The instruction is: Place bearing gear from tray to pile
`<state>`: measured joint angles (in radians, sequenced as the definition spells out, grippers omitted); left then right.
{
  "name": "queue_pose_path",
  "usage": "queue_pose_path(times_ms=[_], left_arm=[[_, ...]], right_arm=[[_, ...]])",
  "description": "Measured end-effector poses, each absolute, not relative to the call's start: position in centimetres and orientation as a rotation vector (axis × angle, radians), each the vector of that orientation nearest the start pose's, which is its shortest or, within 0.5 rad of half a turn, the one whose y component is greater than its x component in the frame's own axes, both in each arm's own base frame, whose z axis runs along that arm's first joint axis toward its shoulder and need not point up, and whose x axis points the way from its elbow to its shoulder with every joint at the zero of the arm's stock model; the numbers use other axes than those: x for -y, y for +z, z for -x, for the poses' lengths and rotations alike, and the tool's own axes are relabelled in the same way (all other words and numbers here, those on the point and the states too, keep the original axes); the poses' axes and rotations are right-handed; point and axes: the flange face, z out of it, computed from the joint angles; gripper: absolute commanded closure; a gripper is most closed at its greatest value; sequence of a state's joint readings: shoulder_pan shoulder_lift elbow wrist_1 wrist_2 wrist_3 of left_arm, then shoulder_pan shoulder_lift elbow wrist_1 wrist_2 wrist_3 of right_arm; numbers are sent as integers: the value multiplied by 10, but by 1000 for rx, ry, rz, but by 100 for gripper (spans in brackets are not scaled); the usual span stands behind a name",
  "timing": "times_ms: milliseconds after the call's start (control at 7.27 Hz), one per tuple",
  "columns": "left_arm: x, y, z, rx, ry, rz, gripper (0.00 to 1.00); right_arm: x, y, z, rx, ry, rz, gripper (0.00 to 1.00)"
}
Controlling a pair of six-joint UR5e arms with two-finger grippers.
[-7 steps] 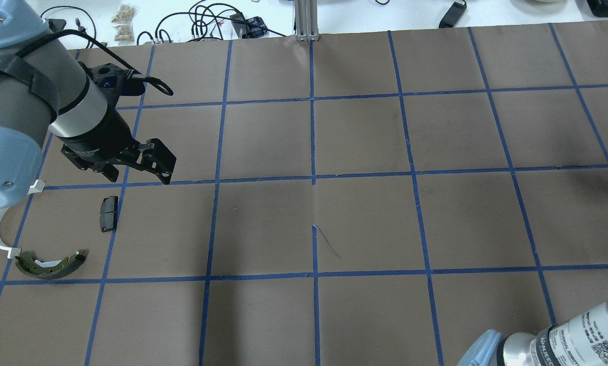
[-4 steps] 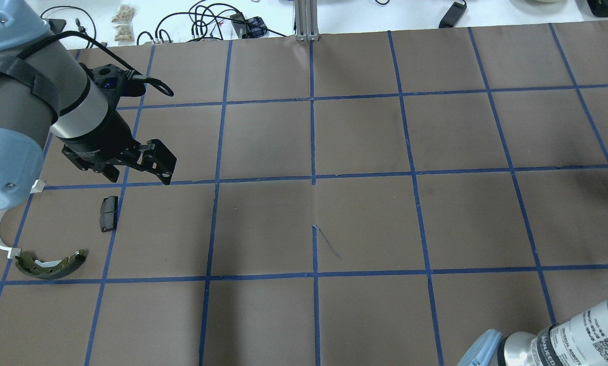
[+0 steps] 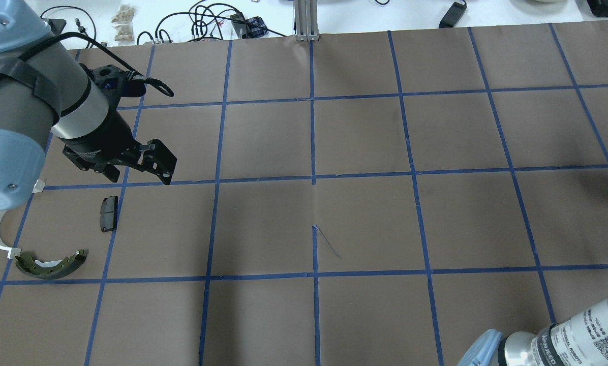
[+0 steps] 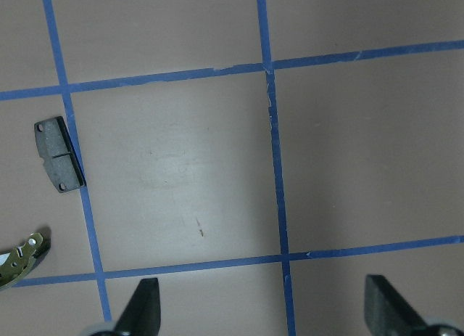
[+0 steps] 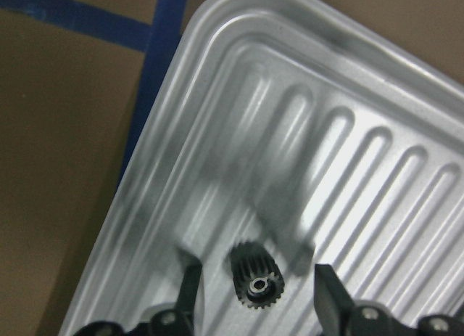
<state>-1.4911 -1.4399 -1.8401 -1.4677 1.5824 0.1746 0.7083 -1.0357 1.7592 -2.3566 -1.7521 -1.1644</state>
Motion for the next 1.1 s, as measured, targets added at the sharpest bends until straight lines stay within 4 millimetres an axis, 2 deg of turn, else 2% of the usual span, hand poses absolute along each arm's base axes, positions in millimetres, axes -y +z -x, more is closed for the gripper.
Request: queue_pose_path(times_ms=[275, 688, 825, 962, 1100], left_arm=[[438, 423, 97, -3130, 62, -147, 0], [437, 422, 98, -3129, 61, -150, 0], [437, 422, 98, -3129, 61, -149, 0], [437, 422, 98, -3129, 62, -149, 0], [437, 421, 98, -3129, 64, -150, 0]], right_arm=[[484, 176, 398, -3243, 205, 486, 98], [482, 182, 396, -3242, 209, 476, 100], [484, 195, 391, -3248, 174, 469, 100], [489, 216, 377, -3241, 114, 466, 100], [503, 233, 343, -3217, 79, 455, 100]])
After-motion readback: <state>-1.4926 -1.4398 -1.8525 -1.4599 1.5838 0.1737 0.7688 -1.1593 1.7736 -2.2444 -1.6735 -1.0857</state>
